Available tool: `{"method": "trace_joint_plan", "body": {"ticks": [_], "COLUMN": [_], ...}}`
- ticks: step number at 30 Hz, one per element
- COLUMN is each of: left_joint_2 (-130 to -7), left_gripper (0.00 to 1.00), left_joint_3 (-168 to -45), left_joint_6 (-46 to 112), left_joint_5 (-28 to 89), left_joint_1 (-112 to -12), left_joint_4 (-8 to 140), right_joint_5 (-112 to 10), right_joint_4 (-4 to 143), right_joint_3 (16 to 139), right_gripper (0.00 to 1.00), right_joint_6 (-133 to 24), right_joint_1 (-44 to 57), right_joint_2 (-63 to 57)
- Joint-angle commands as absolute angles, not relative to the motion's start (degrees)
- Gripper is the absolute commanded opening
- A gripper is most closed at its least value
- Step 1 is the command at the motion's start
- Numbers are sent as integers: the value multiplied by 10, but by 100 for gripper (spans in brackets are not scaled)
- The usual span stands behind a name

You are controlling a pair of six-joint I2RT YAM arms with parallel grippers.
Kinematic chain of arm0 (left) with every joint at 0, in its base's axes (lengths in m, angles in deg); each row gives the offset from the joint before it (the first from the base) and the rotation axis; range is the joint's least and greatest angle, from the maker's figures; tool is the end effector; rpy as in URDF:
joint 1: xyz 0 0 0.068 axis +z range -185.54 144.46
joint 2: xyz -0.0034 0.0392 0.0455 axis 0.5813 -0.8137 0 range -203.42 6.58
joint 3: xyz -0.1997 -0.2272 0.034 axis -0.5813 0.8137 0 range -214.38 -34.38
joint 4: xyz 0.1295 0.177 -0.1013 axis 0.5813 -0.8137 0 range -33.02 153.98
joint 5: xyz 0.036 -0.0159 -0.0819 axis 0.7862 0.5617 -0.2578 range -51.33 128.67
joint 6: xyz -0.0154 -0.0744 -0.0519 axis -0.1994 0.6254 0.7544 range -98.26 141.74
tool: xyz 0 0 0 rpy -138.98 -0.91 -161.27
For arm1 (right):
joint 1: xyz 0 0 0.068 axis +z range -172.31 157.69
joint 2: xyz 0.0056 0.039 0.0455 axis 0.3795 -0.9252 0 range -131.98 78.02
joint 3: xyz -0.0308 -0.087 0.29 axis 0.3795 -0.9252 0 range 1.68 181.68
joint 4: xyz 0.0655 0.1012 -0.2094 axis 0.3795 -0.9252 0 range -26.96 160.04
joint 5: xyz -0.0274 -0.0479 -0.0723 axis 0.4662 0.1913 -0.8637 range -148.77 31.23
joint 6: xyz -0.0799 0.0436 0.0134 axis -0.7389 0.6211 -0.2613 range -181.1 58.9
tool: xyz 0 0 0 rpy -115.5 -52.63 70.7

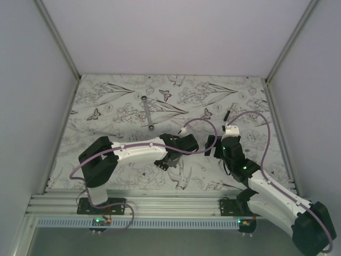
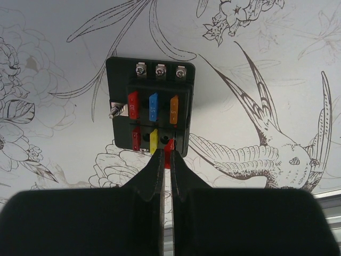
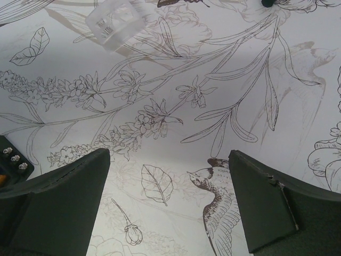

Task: Snap on the fuse box
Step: Install the fuse at the fuse box base.

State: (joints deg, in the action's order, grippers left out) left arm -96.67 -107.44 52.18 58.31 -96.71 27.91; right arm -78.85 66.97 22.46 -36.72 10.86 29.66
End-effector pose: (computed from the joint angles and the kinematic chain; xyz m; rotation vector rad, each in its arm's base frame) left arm 0.2040 -0.3130 0.2026 0.6001 2.5425 -0.0784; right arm 0.1658 0.0745 0.2074 0.0495 2.0787 0.2464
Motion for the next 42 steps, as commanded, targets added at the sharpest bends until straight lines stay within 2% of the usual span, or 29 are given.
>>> {"method": "trace_joint_plan", "body": {"ticks": [1, 22, 42], "left_joint_2": [-982, -1012, -977], "left_gripper": [0, 0, 0], "left_joint_3": [-1084, -1083, -1072], "left_joint_6": [530, 544, 547], "left_joint_5": [600, 596, 624], "left_joint_1": [-972, -972, -972], "left_joint_4": [250, 251, 275], "right_joint_5": [-801, -796, -789], "right_joint_4": [677, 678, 678], "right_joint_3": [226, 226, 227], "right_gripper": [100, 100, 100], "right_joint_6": [-366, -367, -367], "right_joint_1": [104, 102, 102], "right_joint_2": [302, 299, 297]}}
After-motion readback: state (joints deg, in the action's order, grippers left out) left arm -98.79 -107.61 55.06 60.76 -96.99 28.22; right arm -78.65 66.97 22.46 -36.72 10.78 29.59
